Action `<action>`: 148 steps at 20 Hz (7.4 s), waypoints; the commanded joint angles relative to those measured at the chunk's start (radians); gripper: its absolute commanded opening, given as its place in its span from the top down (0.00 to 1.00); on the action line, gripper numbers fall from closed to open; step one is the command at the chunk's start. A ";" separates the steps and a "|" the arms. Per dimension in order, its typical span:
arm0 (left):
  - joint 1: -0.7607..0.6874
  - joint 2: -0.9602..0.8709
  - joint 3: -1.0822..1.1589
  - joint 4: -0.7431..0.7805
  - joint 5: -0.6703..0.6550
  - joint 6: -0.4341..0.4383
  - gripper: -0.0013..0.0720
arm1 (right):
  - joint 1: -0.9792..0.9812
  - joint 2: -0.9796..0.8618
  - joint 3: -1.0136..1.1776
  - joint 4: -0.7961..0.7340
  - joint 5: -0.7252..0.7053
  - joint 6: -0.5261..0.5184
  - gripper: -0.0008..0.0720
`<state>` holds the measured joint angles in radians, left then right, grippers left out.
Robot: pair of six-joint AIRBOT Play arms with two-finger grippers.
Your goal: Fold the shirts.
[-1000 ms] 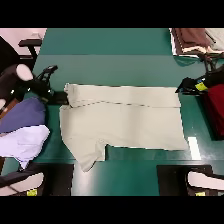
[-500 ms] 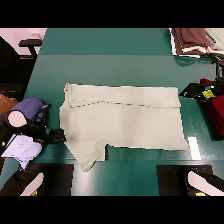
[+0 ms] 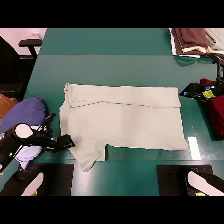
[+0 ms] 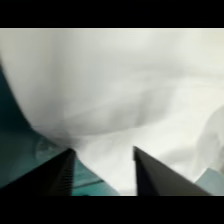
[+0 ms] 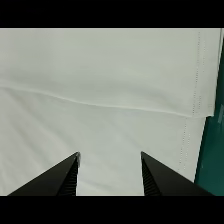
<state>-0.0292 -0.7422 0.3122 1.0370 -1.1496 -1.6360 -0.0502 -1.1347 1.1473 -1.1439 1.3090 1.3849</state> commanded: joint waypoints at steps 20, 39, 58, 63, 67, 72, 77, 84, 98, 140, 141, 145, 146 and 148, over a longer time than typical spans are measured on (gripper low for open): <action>0.000 0.097 0.126 -0.001 -0.144 0.092 0.95 | -0.328 -0.038 -0.578 -0.130 0.170 -0.031 0.24; 0.000 -0.076 0.465 0.061 -0.093 0.134 0.95 | -0.045 0.030 -0.160 -0.262 0.193 0.029 0.96; 0.000 -0.626 0.893 0.095 0.123 0.160 0.30 | -0.058 -0.576 0.512 0.000 0.177 -0.063 0.31; -0.002 -0.626 0.895 -0.015 0.115 0.202 0.93 | -0.240 -0.542 0.303 0.092 0.175 -0.100 0.25; -0.018 -0.628 0.895 -0.102 0.141 0.200 0.95 | -0.256 -0.569 0.167 0.185 0.130 -0.144 0.25; -0.177 -0.673 0.895 -0.100 0.249 0.161 0.95 | -0.158 -0.623 0.125 0.285 0.048 -0.165 0.44; -0.341 -0.806 0.961 -0.107 0.320 0.140 0.95 | -0.122 -0.549 0.162 0.287 0.062 -0.201 0.96; -0.502 -1.084 1.255 -0.110 0.286 0.117 0.95 | 0.011 -0.365 0.452 0.290 0.166 -0.109 0.96; -0.458 -1.123 1.381 -0.089 0.158 0.092 0.95 | 0.349 -0.316 0.704 0.430 0.119 -0.035 0.96; 0.072 -0.500 1.440 0.087 -0.071 0.152 0.95 | 0.633 -0.853 0.487 0.470 -0.120 -0.035 0.64; 0.060 -0.500 1.440 0.087 -0.069 0.152 0.95 | 0.639 -0.856 0.511 0.464 -0.121 -0.036 0.82; -0.077 -0.500 1.440 0.141 -0.061 0.152 0.95 | 0.579 -0.810 0.604 0.396 -0.116 -0.039 0.96; -0.113 -0.500 1.440 0.141 -0.057 0.152 0.95 | 0.546 -0.781 0.619 0.360 -0.116 -0.030 0.96; -0.180 -0.500 1.440 0.141 -0.043 0.152 0.95 | 0.455 -0.699 0.624 0.277 -0.112 -0.008 0.96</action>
<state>-0.1253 -1.2419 1.7523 1.1652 -1.2083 -1.4837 0.4870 -1.9068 1.7382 -0.7662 1.1961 1.3529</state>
